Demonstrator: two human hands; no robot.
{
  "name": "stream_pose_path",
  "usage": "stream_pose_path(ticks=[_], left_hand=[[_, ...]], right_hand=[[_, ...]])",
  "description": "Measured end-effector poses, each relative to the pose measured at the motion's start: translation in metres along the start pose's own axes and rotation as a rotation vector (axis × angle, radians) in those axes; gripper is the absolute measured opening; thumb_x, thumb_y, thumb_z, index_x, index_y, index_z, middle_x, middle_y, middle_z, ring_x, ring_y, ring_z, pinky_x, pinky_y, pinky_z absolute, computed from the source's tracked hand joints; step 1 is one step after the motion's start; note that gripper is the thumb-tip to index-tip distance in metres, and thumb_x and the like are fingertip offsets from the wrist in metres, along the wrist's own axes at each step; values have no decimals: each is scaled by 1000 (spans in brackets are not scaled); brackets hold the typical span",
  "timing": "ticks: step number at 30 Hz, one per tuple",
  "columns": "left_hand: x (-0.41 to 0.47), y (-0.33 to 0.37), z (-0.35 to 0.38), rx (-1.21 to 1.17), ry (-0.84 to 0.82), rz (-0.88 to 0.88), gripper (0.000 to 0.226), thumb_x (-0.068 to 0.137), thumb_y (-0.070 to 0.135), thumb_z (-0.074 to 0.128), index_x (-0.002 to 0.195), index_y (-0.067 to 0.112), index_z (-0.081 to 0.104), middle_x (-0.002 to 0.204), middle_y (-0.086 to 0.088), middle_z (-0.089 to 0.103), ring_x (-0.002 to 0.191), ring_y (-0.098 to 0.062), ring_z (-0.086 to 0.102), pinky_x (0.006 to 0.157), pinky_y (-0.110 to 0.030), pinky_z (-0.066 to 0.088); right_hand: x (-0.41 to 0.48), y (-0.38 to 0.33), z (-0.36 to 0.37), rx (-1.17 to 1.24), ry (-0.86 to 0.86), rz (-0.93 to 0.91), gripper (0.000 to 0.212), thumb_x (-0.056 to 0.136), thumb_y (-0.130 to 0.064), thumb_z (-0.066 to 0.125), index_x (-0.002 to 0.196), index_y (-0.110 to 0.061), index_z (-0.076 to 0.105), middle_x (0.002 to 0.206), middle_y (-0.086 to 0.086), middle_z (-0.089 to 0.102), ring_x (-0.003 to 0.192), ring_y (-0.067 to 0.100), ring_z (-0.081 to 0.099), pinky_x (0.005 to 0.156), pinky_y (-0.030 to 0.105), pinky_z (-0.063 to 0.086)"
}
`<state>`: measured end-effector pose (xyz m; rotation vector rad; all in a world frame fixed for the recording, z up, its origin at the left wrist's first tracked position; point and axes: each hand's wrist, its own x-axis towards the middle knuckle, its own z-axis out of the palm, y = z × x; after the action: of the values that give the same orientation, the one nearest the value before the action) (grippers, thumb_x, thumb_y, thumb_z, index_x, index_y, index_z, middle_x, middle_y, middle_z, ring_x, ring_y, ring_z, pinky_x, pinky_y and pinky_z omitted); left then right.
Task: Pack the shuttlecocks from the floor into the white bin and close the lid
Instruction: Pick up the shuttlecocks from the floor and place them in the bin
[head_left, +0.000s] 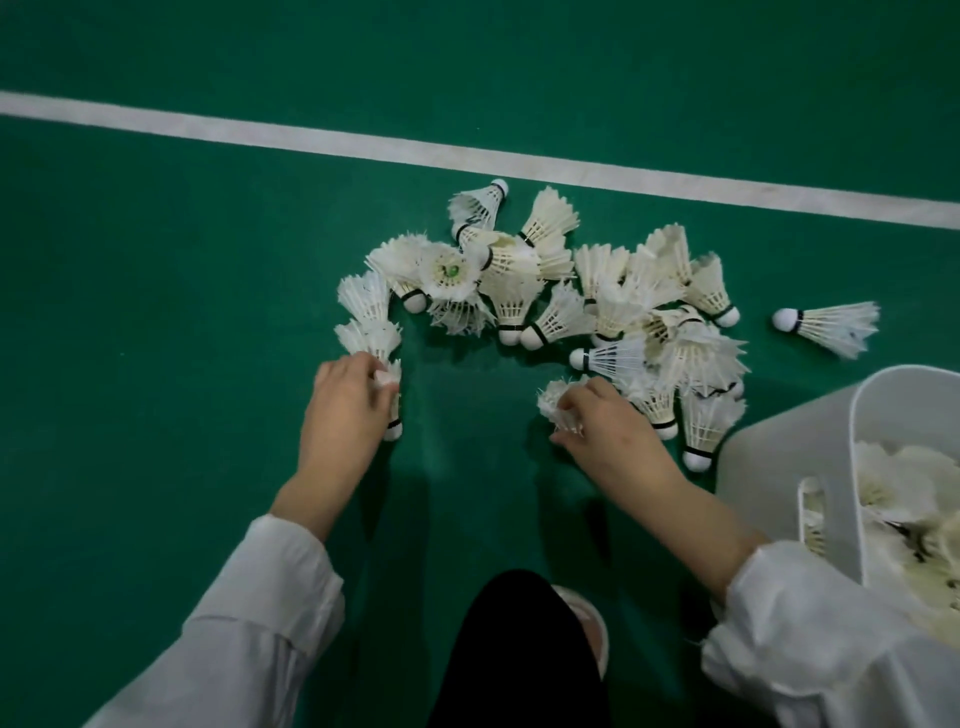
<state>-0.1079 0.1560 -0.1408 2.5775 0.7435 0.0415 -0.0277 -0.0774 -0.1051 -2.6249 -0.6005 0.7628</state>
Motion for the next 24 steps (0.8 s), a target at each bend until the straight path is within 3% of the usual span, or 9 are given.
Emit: stream_pose_path(ticks=[5, 8, 10, 13, 15, 18, 20, 24], left_hand=[[-21, 27, 6, -265, -164, 11, 14, 93, 24, 51, 88, 11, 54, 80, -5, 61, 72, -19, 55, 63, -29, 40], [-33, 43, 10, -409, -237, -45, 25, 95, 26, 47, 72, 18, 49, 62, 2, 52, 52, -5, 42, 51, -21, 33], [-37, 54, 14, -641, -264, -237, 30, 95, 26, 48, 66, 19, 49, 56, 4, 48, 49, -4, 41, 51, -22, 34], [-39, 71, 13, -1175, -263, -648, 23, 94, 16, 50, 71, 10, 52, 52, 3, 54, 42, -3, 51, 43, -16, 40], [-40, 74, 10, -1287, -301, -703, 18, 93, 14, 50, 76, 9, 51, 56, 1, 54, 42, -3, 52, 41, -13, 40], [-40, 71, 2, -1281, -390, -618, 8, 91, 12, 52, 83, 10, 51, 66, -3, 53, 46, -6, 54, 44, -15, 43], [-38, 63, -3, -1232, -366, -585, 7, 89, 12, 56, 84, 12, 51, 64, -3, 55, 46, -8, 53, 44, -16, 44], [-34, 32, -4, -697, -221, -387, 23, 85, 24, 64, 101, 18, 48, 71, 1, 52, 54, -11, 48, 54, -26, 41]], right_hand=[[4, 0, 0, 28, 48, -8, 14, 92, -14, 52, 99, -5, 59, 103, 10, 53, 93, 29, 55, 77, 36, 43], [5, -1, 0, 68, 77, 9, 14, 92, -15, 52, 98, -6, 60, 103, 10, 55, 93, 28, 55, 78, 37, 44], [4, 0, -1, 67, 86, 24, 15, 92, -17, 50, 99, -7, 59, 103, 9, 55, 93, 28, 55, 78, 36, 42], [3, 0, -2, 87, 96, 44, 16, 93, -19, 49, 101, -8, 59, 104, 10, 56, 93, 29, 55, 77, 36, 42], [3, 1, -3, 86, 92, 53, 17, 93, -19, 48, 102, -9, 58, 105, 10, 56, 95, 29, 55, 77, 36, 42], [2, 3, -4, 90, 97, 57, 16, 93, -20, 49, 101, -11, 58, 104, 8, 56, 95, 28, 55, 77, 36, 43], [0, 6, -4, 91, 106, 54, 14, 92, -19, 50, 100, -10, 58, 102, 8, 56, 93, 27, 55, 76, 36, 42], [-2, 10, -3, 86, 134, 49, 11, 92, -19, 51, 96, -11, 58, 99, 8, 58, 91, 28, 55, 74, 35, 41]])
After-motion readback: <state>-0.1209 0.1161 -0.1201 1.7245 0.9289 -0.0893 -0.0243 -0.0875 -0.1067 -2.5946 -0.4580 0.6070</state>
